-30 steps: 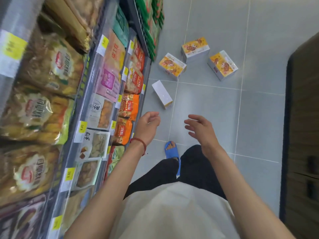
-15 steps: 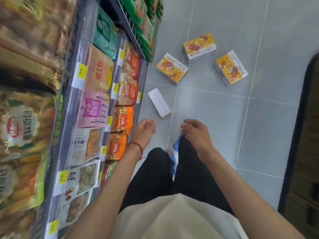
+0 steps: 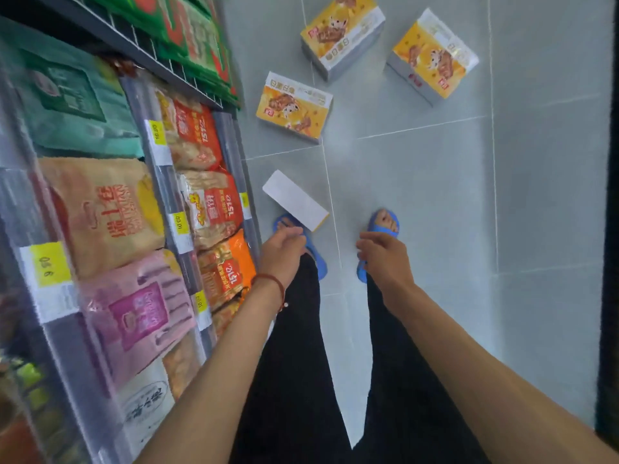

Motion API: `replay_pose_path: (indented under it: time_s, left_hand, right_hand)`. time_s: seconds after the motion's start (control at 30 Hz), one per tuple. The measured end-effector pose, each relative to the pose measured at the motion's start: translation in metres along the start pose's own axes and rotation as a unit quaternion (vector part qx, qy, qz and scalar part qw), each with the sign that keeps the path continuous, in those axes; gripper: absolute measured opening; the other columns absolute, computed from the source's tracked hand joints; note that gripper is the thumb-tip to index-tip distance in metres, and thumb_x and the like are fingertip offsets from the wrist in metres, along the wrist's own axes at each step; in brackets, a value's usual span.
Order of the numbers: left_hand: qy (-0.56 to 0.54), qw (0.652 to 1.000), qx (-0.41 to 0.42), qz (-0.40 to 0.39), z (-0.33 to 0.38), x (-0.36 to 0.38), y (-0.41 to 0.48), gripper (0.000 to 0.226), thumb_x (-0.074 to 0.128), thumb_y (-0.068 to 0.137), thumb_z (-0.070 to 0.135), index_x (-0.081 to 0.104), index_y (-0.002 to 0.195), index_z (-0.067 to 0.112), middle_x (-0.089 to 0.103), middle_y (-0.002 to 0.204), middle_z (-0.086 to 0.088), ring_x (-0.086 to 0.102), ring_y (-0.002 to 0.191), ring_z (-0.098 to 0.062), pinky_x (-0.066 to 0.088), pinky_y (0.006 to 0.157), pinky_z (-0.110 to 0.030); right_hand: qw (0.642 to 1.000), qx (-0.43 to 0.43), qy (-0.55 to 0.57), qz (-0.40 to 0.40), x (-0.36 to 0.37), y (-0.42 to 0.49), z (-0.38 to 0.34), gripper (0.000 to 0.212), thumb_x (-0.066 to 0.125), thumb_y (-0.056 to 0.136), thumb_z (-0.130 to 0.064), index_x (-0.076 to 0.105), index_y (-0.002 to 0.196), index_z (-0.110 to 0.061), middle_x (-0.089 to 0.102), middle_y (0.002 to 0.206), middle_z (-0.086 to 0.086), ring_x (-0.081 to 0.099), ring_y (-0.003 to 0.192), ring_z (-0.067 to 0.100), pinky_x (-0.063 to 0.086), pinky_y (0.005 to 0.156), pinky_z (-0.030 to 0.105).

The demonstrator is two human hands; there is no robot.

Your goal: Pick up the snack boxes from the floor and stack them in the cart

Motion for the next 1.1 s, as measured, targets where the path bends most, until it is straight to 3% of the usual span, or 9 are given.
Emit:
replay_pose_path:
  time_s: [0.13, 0.3, 0.47, 0.6, 0.77, 0.8, 0.83, 0.93, 1.1]
  left_hand:
    - [0.047, 0.998, -0.030, -0.013, -0.013, 0.002, 0.062, 0.013, 0.057, 0.098, 0.014, 0.066, 0.108, 0.017, 0.067, 0.114, -0.009, 0.062, 0.108, -0.022, 0.047, 0.098, -0.035]
    - [0.115, 0.993, -0.027, -0.003, -0.020, 0.008, 0.142, 0.010, 0.059, 0.097, 0.010, 0.065, 0.102, 0.016, 0.062, 0.086, -0.001, 0.054, 0.092, -0.016, 0.043, 0.075, -0.026]
    - [0.230, 0.973, -0.017, -0.027, -0.022, 0.019, 0.226, 0.047, 0.070, 0.078, 0.036, 0.070, 0.115, 0.007, 0.069, 0.111, -0.007, 0.063, 0.103, -0.020, 0.049, 0.094, -0.029]
    - [0.306, 0.952, 0.014, 0.008, -0.011, 0.019, 0.302, 0.038, 0.062, 0.094, 0.034, 0.068, 0.121, 0.008, 0.068, 0.124, -0.009, 0.059, 0.121, -0.025, 0.041, 0.095, -0.024]
    - [0.327, 0.942, 0.038, 0.071, -0.001, 0.017, 0.385, 0.065, 0.057, 0.081, 0.057, 0.060, 0.130, 0.014, 0.061, 0.135, -0.010, 0.056, 0.125, -0.030, 0.042, 0.108, -0.039]
    - [0.337, 0.938, 0.033, 0.072, -0.001, 0.018, 0.397, 0.066, 0.055, 0.081, 0.059, 0.058, 0.132, 0.017, 0.060, 0.136, -0.009, 0.055, 0.126, -0.030, 0.042, 0.109, -0.040]
    - [0.346, 0.935, 0.032, 0.071, 0.000, 0.020, 0.410, 0.067, 0.053, 0.081, 0.060, 0.057, 0.132, 0.018, 0.059, 0.137, -0.008, 0.055, 0.125, -0.030, 0.042, 0.109, -0.041]
    - [0.364, 0.931, 0.006, 0.033, -0.005, 0.028, 0.451, 0.067, 0.057, 0.082, 0.060, 0.061, 0.129, 0.013, 0.060, 0.130, -0.002, 0.058, 0.119, -0.027, 0.043, 0.108, -0.041]
    - [0.322, 0.921, -0.198, -0.096, -0.040, 0.033, 0.504, 0.063, 0.075, 0.050, 0.055, 0.073, 0.100, 0.017, 0.074, 0.105, -0.009, 0.069, 0.094, -0.030, 0.051, 0.098, -0.042]
  right_hand:
    - [0.995, 0.059, 0.076, 0.025, 0.028, 0.045, 0.031, 0.017, 0.056, 0.096, -0.008, 0.070, 0.100, -0.016, 0.063, 0.084, 0.001, 0.058, 0.074, 0.014, 0.051, 0.072, 0.027]
    - [0.983, 0.127, 0.128, 0.021, 0.069, 0.116, 0.066, 0.025, 0.054, 0.093, -0.004, 0.057, 0.073, -0.018, 0.051, 0.069, 0.003, 0.047, 0.062, 0.015, 0.041, 0.053, 0.021]
    - [0.970, 0.160, 0.181, 0.031, 0.108, 0.197, 0.088, 0.023, 0.056, 0.091, -0.009, 0.052, 0.070, -0.017, 0.049, 0.078, 0.007, 0.046, 0.079, 0.023, 0.045, 0.072, 0.037]
    - [0.987, 0.118, 0.094, 0.054, 0.126, 0.251, 0.099, 0.025, 0.058, 0.095, -0.018, 0.057, 0.070, -0.017, 0.051, 0.070, 0.003, 0.048, 0.076, 0.022, 0.047, 0.076, 0.042]
    - [0.974, 0.175, 0.128, 0.058, 0.151, 0.321, 0.130, 0.046, 0.054, 0.101, -0.030, 0.061, 0.120, 0.011, 0.047, 0.082, 0.021, 0.038, 0.085, 0.019, 0.049, 0.099, 0.064]
    - [0.969, 0.196, 0.140, 0.054, 0.156, 0.332, 0.136, 0.047, 0.054, 0.101, -0.034, 0.060, 0.123, 0.007, 0.050, 0.086, 0.014, 0.057, 0.087, 0.029, 0.049, 0.101, 0.064]
    - [0.962, 0.219, 0.156, 0.044, 0.163, 0.343, 0.142, 0.045, 0.054, 0.101, -0.037, 0.061, 0.125, 0.000, 0.053, 0.094, 0.008, 0.060, 0.116, 0.042, 0.051, 0.102, 0.061]
    - [0.943, 0.268, 0.197, 0.003, 0.183, 0.375, 0.158, 0.044, 0.054, 0.098, -0.047, 0.057, 0.133, -0.020, 0.059, 0.124, 0.004, 0.058, 0.113, 0.028, 0.051, 0.097, 0.050]
    - [0.929, 0.287, 0.206, -0.110, 0.209, 0.413, 0.176, 0.028, 0.060, 0.091, -0.048, 0.070, 0.102, -0.025, 0.073, 0.086, 0.000, 0.065, 0.085, 0.023, 0.050, 0.084, 0.040]
Point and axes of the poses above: each hand's wrist, its own y-axis towards the middle knuckle, its own x-axis out of the palm, z = x × y, the point moved 6 cm from there along y, towards the middle knuckle
